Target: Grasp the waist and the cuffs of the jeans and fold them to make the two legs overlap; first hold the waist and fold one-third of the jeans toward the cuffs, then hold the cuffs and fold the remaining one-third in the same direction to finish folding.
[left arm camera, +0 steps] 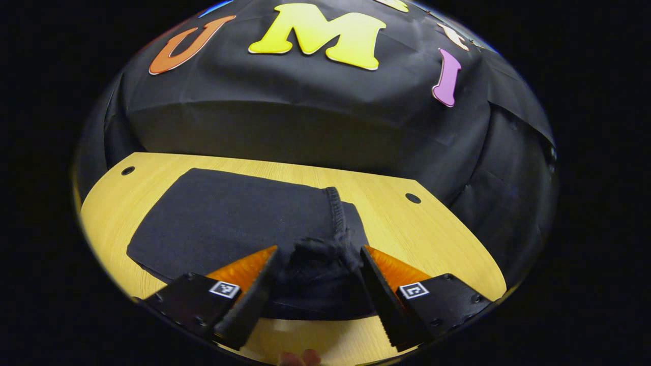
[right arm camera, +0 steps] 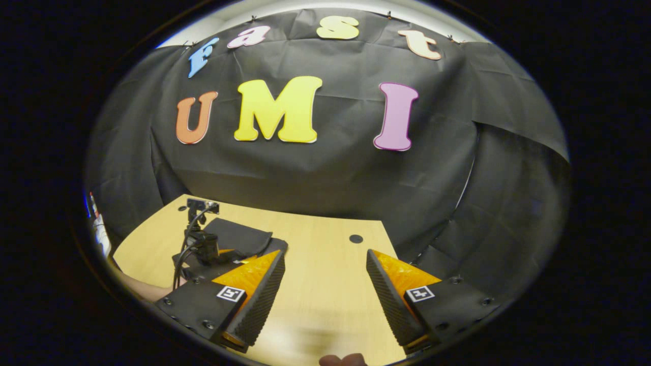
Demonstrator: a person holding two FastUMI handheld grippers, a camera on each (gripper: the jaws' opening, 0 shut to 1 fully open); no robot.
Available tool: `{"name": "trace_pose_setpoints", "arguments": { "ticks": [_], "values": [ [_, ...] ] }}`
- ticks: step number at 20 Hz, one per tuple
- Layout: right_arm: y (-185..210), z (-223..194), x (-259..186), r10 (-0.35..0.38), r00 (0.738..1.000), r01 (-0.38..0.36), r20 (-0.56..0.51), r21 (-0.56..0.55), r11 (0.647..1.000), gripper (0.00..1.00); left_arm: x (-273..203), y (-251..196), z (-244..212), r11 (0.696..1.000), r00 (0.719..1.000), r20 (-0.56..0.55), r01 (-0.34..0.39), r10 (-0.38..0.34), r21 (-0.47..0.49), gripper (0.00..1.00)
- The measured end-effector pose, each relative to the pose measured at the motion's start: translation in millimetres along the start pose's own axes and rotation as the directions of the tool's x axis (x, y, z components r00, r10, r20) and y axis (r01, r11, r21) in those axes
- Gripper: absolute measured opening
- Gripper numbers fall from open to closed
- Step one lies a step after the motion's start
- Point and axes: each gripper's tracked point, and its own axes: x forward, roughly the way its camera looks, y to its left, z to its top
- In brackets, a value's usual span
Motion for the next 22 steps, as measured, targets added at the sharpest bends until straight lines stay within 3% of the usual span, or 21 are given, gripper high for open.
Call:
{"name": "trace_pose_setpoints", "arguments": {
  "ticks": [1,5,9,12,17,19,22],
  "values": [
    [6,2,-1,0.009,1.000,-0.009,0.005,-0.002,1.000,0.99,-8,-3,3,1.000,1.000,0.003,0.007,-0.007,-0.008,1.00],
    [35,16,0,0.052,0.997,-0.051,0.052,-0.016,0.999,0.98,-52,-2,36,0.998,0.998,0.063,0.033,-0.030,-0.052,1.00],
    [87,37,4,0.128,0.986,-0.126,0.103,-0.029,0.992,0.99,-119,22,107,0.999,0.978,0.208,0.019,-0.010,-0.042,0.99],
    [128,72,1,0.166,0.966,-0.158,0.198,-0.055,0.986,0.99,-185,53,161,0.999,0.946,0.323,-0.032,0.036,-0.020,0.98],
    [187,136,-20,0.140,0.906,-0.132,0.399,-0.047,0.990,0.98,-276,94,235,0.993,0.871,0.479,-0.122,0.108,-0.003,0.98],
    [206,148,-31,0.116,0.881,-0.103,0.458,-0.053,0.993,0.99,-308,106,259,0.987,0.843,0.520,-0.159,0.137,-0.003,0.98],
    [238,150,-43,0.107,0.867,-0.085,0.486,-0.068,0.994,0.99,-330,118,271,0.980,0.827,0.536,-0.200,0.171,-0.004,0.98]
  ]
}}
